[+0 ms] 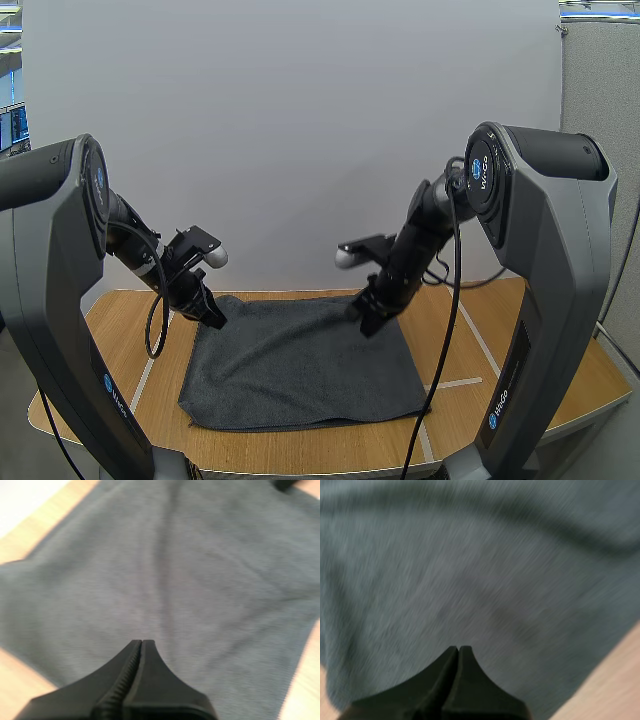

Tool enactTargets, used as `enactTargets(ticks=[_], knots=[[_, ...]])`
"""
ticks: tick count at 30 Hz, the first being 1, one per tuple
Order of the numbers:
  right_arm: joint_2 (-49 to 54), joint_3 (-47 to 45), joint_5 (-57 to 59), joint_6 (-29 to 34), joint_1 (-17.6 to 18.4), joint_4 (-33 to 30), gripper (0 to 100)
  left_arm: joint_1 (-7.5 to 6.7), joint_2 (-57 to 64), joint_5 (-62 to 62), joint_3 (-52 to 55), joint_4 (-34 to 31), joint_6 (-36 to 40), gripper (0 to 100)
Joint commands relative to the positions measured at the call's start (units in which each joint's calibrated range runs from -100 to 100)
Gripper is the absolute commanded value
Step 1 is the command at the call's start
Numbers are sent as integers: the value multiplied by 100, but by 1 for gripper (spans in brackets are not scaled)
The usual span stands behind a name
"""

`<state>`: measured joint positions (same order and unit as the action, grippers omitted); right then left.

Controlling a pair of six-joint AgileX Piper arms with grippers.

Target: Fold the towel

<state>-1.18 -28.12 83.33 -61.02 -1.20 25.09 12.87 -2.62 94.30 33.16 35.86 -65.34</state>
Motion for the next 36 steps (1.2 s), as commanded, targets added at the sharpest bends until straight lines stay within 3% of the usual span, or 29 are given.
enactTargets(ticks=[1, 11, 18, 22, 36], knots=[[232, -1022, 106, -197, -20, -264, 0, 9, -138, -1232, -186, 122, -95, 0], [844, -1484, 89, -196, -54, -334, 0, -56, -1199, -1841, -880, 222, -138, 0], [1312, -1964, 124, -197, -54, -399, 0, -357, -1497, -2254, -1039, 222, -125, 0], [1324, -2203, 45, -197, -54, -473, 0, -460, -1544, -2722, -1039, 235, -137, 0], [1324, -2326, -48, -289, -415, -741, 0, -476, -1908, -3682, -1125, 256, -149, 0]])
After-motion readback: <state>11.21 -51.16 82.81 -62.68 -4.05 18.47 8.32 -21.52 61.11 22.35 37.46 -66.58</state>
